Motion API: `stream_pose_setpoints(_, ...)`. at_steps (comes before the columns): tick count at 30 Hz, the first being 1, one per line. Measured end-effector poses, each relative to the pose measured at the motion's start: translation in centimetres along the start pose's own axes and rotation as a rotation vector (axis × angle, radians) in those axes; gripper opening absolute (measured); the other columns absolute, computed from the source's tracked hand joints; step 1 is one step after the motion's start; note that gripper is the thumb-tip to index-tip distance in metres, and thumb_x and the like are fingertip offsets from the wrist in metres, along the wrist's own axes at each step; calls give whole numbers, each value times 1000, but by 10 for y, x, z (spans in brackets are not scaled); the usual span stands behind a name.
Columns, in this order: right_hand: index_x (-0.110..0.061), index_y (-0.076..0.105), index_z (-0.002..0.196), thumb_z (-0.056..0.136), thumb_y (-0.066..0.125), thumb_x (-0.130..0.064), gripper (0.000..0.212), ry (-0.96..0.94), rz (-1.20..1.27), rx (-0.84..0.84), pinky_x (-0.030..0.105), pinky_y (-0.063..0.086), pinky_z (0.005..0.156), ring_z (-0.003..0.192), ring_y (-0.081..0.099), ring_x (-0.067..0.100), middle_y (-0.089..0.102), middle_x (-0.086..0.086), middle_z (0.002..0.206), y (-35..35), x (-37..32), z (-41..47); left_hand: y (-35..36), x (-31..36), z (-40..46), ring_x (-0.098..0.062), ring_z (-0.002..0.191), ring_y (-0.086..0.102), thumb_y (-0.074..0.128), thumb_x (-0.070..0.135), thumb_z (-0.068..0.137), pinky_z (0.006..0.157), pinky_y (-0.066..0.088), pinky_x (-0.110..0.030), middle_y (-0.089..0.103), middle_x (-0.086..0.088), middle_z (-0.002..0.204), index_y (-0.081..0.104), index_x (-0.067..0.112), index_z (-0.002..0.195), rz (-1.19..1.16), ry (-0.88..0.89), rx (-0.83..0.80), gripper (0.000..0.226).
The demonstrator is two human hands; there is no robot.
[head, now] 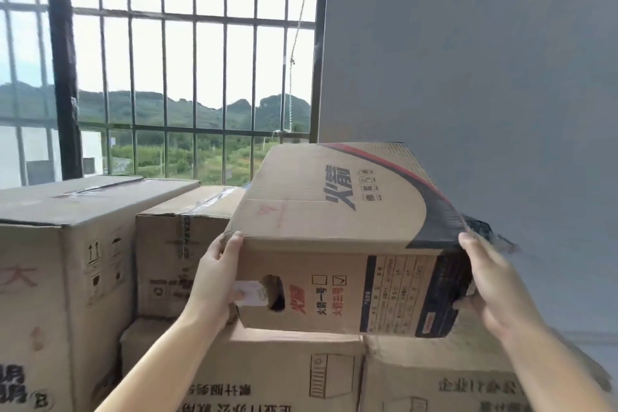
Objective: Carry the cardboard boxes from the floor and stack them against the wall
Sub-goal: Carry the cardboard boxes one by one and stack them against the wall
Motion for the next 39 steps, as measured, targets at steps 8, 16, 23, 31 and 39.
stream_pose_setpoints(8, -31, 47, 135, 97, 46, -45, 41, 285, -63, -214, 47, 49, 84, 119, 52, 27, 55, 0, 132, 47, 103, 87, 10, -55, 65, -15, 119, 43, 53, 38, 95, 78, 54, -46, 46, 11, 128, 44, 33, 134, 288, -69, 23, 41)
stream_pose_setpoints(16, -53, 45, 114, 93, 53, -42, 25, 259, -199, -394, 39, 51, 82, 91, 62, 2, 63, -20, 107, 42, 127, 91, 5, -68, 71, -23, 99, 57, 57, 28, 93, 84, 48, -36, 52, 6, 119, 28, 28, 145, 720, 158, -33, 60)
stream_pose_setpoints(23, -38, 46, 121, 94, 54, -36, 28, 243, -135, -334, 50, 53, 86, 100, 64, 19, 65, -8, 110, 61, 122, 88, 11, -57, 89, -30, 119, 46, 57, 23, 93, 93, 35, -31, 44, -19, 130, 32, 9, 145, 818, 147, 40, 60)
stream_pose_setpoints(31, -42, 45, 120, 95, 54, -31, 29, 175, -166, -352, 21, 49, 72, 90, 55, -6, 61, -15, 110, 56, 124, 79, 3, -65, 73, -26, 118, 45, 57, 17, 93, 90, 33, -29, 46, -16, 129, 38, 5, 138, 792, 169, 35, 51)
stream_pose_setpoints(39, -34, 19, 150, 94, 53, -37, 65, -62, -419, -245, 29, 24, 109, 128, 26, -4, 29, -23, 137, 42, 99, 34, -18, -46, 44, -11, 106, 58, 54, 18, 94, 81, 43, -22, 60, 11, 111, 47, 34, 124, 661, 309, -115, 35)
Point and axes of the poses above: each hand's wrist, its own z-axis towards the middle knuckle, its own y-axis out of the palm, x = y × z, the point moved 5 cm from there along z, towards the middle knuckle
